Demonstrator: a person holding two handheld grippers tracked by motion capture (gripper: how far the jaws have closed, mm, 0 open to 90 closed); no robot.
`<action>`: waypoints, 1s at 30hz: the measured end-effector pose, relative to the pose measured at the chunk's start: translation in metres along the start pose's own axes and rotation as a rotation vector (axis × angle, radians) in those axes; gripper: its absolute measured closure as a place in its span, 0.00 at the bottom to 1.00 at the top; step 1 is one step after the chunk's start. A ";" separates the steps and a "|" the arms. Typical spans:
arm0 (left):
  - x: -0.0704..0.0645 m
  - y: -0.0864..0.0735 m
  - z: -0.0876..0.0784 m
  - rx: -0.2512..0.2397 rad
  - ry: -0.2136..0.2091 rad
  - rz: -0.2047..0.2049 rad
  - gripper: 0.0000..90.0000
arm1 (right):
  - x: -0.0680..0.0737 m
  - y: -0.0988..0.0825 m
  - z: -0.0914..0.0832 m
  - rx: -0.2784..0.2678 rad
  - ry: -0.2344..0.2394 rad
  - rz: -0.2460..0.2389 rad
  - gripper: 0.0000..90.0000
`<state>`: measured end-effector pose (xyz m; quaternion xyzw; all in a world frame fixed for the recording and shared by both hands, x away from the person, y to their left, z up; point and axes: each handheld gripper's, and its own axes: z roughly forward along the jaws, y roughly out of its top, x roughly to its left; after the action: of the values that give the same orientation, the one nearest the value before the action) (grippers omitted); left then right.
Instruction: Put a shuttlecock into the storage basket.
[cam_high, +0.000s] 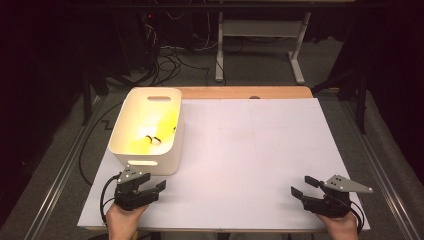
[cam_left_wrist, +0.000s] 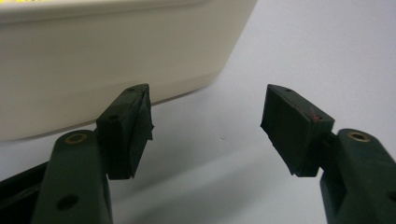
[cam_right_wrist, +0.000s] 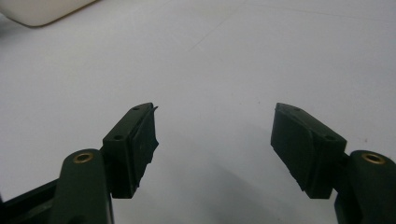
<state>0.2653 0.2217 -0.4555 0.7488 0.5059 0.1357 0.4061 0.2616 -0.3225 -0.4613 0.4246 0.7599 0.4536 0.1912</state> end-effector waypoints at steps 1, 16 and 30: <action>0.002 -0.001 0.000 -0.006 0.003 -0.005 0.38 | 0.000 0.000 0.000 0.000 0.000 0.000 0.35; 0.016 -0.008 -0.003 -0.059 0.055 -0.038 0.37 | 0.000 0.000 0.000 -0.003 0.002 -0.001 0.35; 0.020 -0.010 -0.006 -0.060 0.075 -0.021 0.37 | 0.000 0.000 0.000 0.000 -0.001 0.001 0.35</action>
<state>0.2636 0.2434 -0.4634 0.7254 0.5243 0.1743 0.4105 0.2615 -0.3226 -0.4614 0.4253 0.7596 0.4535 0.1911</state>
